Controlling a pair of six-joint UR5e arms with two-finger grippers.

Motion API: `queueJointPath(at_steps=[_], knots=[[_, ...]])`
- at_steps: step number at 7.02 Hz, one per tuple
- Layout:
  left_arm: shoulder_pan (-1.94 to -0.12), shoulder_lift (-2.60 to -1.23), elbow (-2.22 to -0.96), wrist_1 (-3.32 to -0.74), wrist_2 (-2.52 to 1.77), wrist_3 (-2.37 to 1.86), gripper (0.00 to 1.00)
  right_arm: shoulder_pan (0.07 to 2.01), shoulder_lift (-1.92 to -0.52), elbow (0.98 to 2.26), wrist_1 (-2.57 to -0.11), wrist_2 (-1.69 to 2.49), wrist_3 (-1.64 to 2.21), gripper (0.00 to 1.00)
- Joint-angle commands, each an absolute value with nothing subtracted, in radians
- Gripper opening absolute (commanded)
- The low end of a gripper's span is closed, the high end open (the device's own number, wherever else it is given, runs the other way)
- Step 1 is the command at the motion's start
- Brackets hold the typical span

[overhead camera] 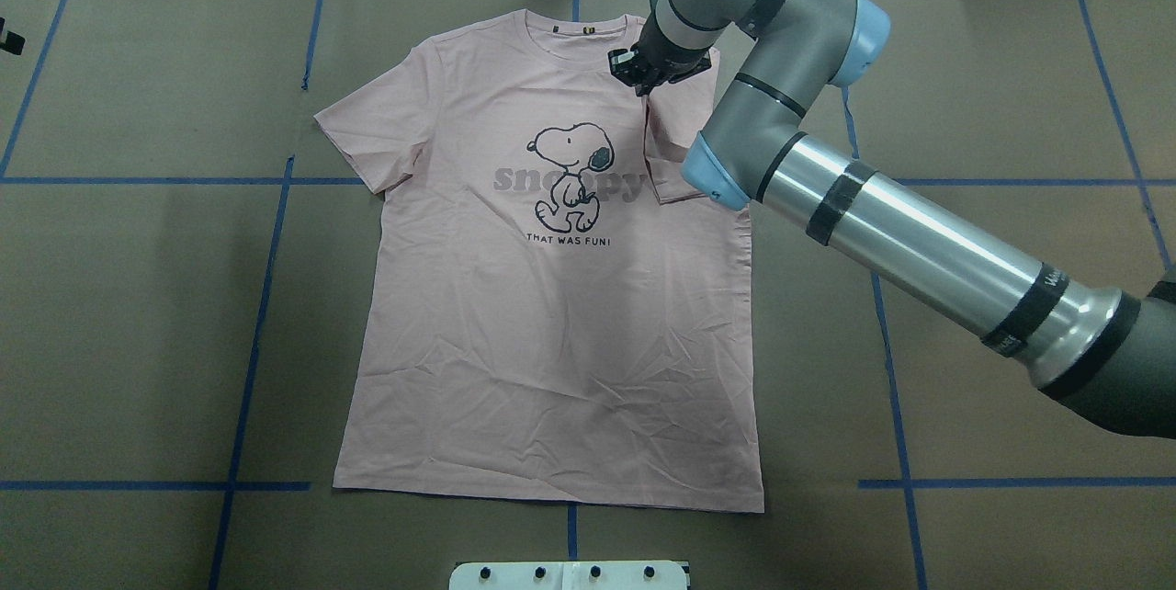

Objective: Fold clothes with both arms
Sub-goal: 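Grasp the sleeve with the right gripper and fold it toward the collar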

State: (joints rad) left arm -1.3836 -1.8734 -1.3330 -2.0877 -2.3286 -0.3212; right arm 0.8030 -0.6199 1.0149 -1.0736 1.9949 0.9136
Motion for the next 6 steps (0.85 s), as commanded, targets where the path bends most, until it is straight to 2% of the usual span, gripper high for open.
queueJointPath(at_steps=[1, 4, 5, 6], knots=[[-1.384, -1.875, -1.333, -2.088, -2.329, -0.321, 1.0, 0.766, -0.592, 0.969, -1.049, 1.909, 0.916, 0.99], [-1.365, -1.913, -1.335, -2.086, -2.324, -0.416, 1.0, 0.755, -0.592, 0.986, -1.054, 1.926, 1.01, 1.0], [-1.297, -1.945, -1.348, -2.086, -2.28, -0.568, 1.0, 0.784, -0.604, 1.038, -1.115, 2.035, 1.055, 1.0], [-1.199, -1.985, -1.351, -2.1, -2.213, -0.735, 1.0, 0.826, -0.618, 1.14, -1.348, 2.119, 1.057, 1.0]])
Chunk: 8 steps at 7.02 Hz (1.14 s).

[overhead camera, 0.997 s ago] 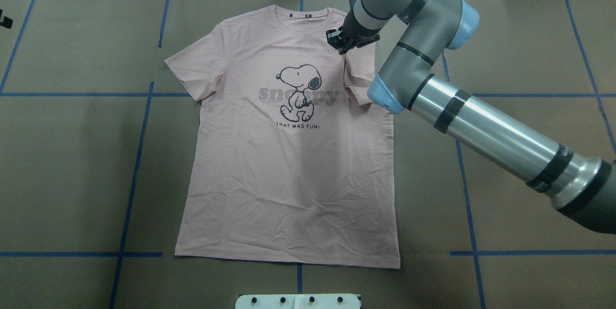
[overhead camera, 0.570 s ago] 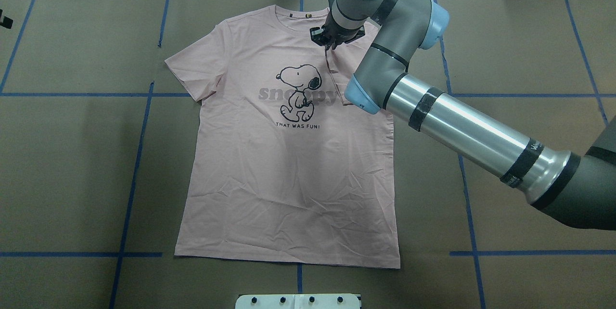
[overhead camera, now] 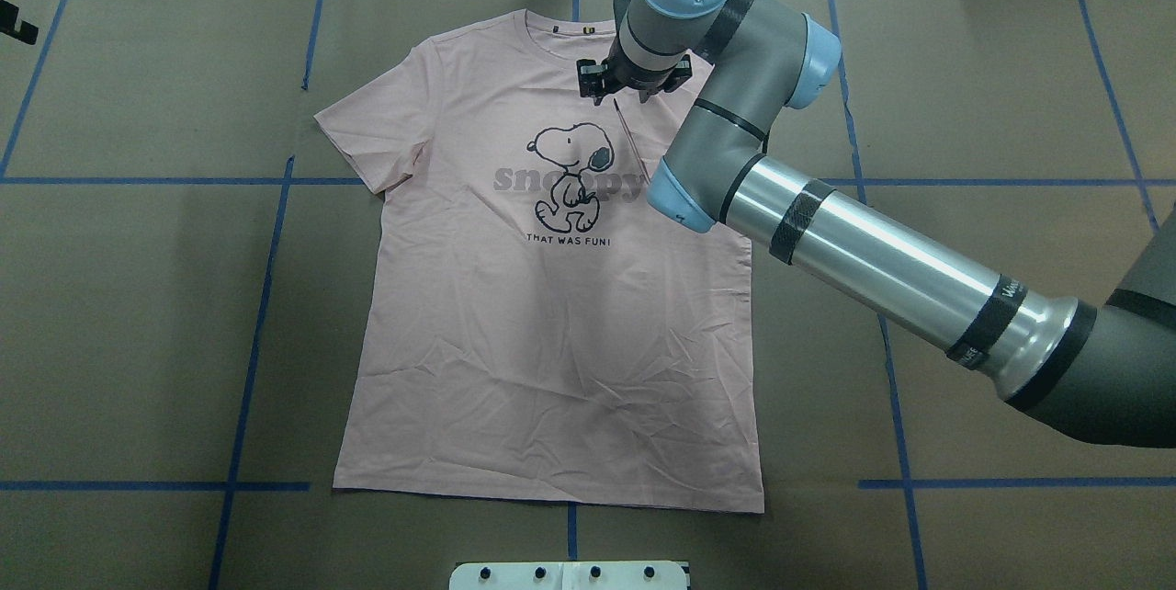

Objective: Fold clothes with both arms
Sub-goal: 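Grasp the sleeve with the right gripper and fold it toward the collar, then release the sleeve and raise the right gripper while the left arm moves in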

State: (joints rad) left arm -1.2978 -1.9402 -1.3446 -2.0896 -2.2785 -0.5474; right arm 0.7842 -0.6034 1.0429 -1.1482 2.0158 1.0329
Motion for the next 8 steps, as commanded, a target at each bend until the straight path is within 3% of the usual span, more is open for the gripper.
queueJointPath(at_steps=[1, 2, 3, 8], knots=[[-1.084, -2.021, -1.351, -2.143, -2.121, -0.915, 1.0, 0.856, -0.682, 1.292, -1.534, 2.135, 1.052, 1.0], [-0.993, -2.035, -1.356, -2.196, -2.018, -1.052, 1.0, 0.895, -0.81, 1.469, -1.596, 2.161, 1.039, 1.0], [-0.923, -2.039, -1.348, -2.213, -1.914, -1.112, 1.0, 0.919, -0.898, 1.55, -1.6, 2.181, 0.991, 1.0], [-0.805, -2.1, -1.273, -2.218, -1.778, -1.111, 0.93, 0.94, -0.937, 1.565, -1.591, 2.198, 0.936, 1.0]])
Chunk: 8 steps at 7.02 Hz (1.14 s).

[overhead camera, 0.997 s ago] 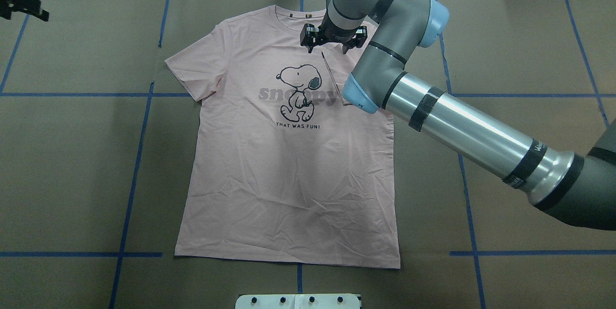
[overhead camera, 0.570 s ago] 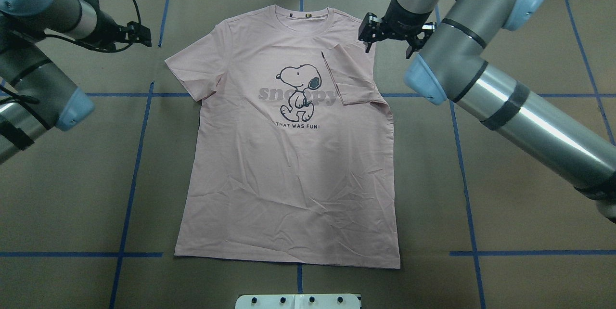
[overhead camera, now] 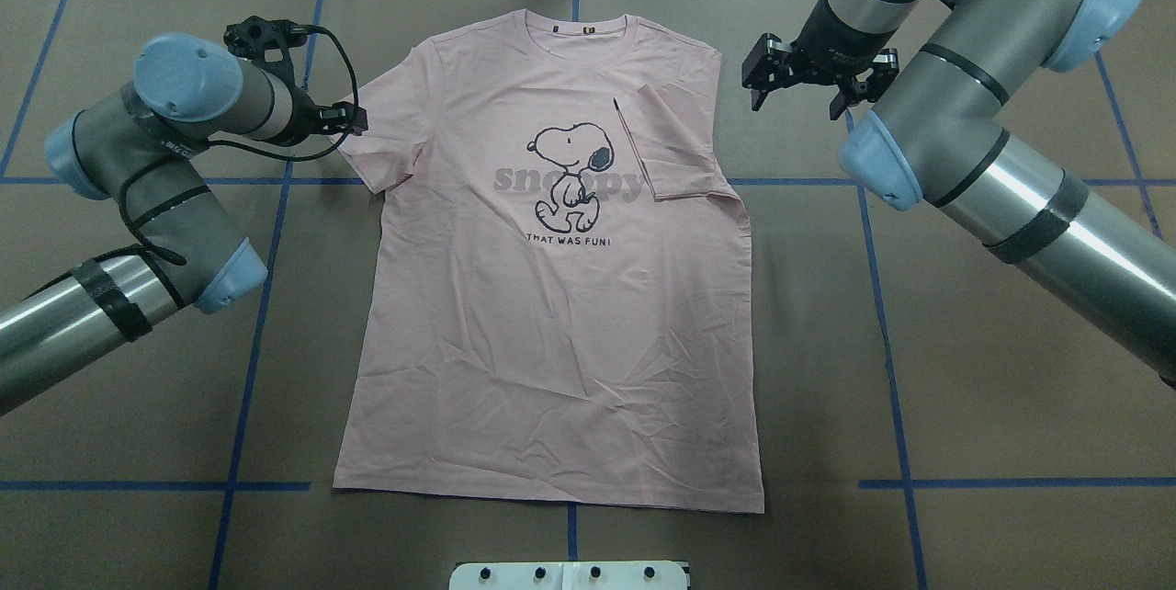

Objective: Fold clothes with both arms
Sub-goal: 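Release the sleeve and raise the right gripper while the left arm moves in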

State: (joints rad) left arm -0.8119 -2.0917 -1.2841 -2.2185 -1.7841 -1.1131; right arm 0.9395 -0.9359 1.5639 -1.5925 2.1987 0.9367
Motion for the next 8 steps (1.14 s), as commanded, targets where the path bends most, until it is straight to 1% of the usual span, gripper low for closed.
queueJointPath(at_steps=[1, 5, 7, 8], knots=[[-0.805, -2.106, -1.247, -2.22, -1.776, -1.108, 0.92, 0.939, -0.937, 1.563, -1.591, 2.197, 0.937, 1.0], [-0.837, -2.121, -1.2, -2.237, -1.752, -1.1, 0.9, 0.93, -0.937, 1.559, -1.588, 2.191, 0.937, 1.0], [-0.839, -2.153, -1.14, -2.276, -1.752, -1.1, 0.9, 0.927, -0.936, 1.559, -1.588, 2.189, 0.939, 1.0], [-0.839, -2.157, -1.132, -2.279, -1.752, -1.1, 0.9, 0.927, -0.934, 1.559, -1.588, 2.189, 0.937, 1.0]])
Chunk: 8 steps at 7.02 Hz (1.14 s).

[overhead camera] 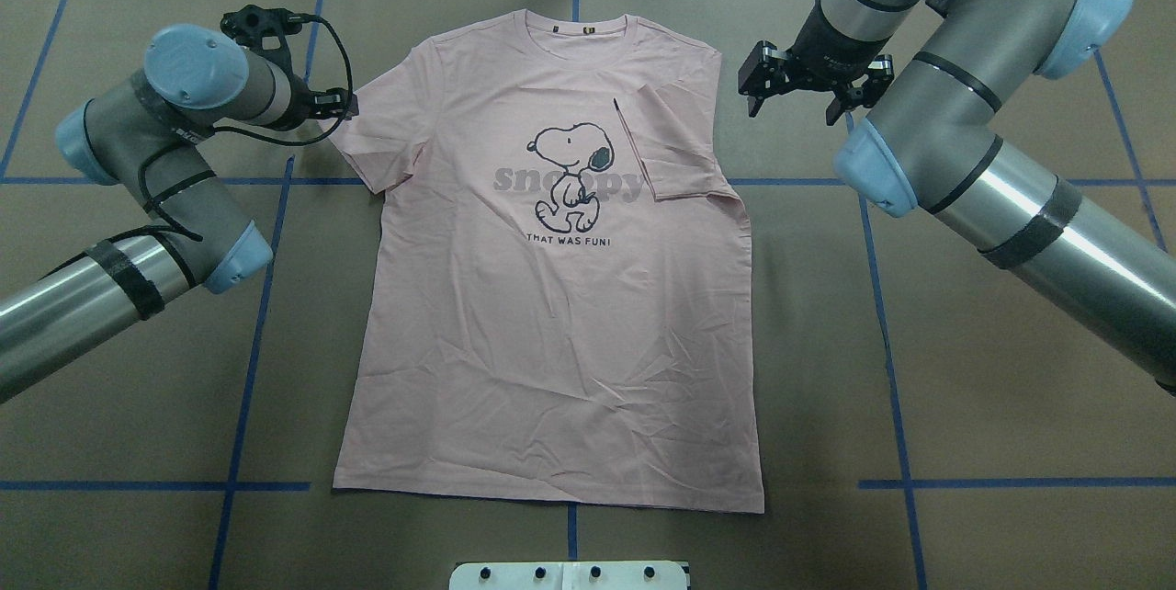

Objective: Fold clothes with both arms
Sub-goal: 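Release the sleeve and raise the right gripper while the left arm moves in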

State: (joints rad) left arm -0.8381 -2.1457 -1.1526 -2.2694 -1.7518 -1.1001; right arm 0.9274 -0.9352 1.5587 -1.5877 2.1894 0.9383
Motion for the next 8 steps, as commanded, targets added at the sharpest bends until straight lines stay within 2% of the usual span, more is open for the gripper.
queueJointPath(at_steps=[1, 5, 6, 7, 8], knots=[[-0.839, -2.157, -1.132, -2.279, -1.752, -1.1, 0.88, 0.927, -0.936, 1.559, -1.588, 2.189, 0.937, 1.0], [-0.839, -2.157, -1.137, -2.279, -1.756, -1.086, 0.86, 0.93, -0.936, 1.559, -1.589, 2.189, 0.937, 1.0], [-0.839, -2.157, -1.137, -2.278, -1.756, -1.086, 0.75, 0.93, -0.936, 1.559, -1.588, 2.189, 0.937, 1.0], [-0.839, -2.158, -1.137, -2.278, -1.756, -1.088, 0.55, 0.93, -0.937, 1.559, -1.588, 2.189, 0.937, 1.0], [-0.839, -2.158, -1.137, -2.278, -1.756, -1.088, 0.29, 0.931, -0.937, 1.559, -1.588, 2.189, 0.937, 1.0]])
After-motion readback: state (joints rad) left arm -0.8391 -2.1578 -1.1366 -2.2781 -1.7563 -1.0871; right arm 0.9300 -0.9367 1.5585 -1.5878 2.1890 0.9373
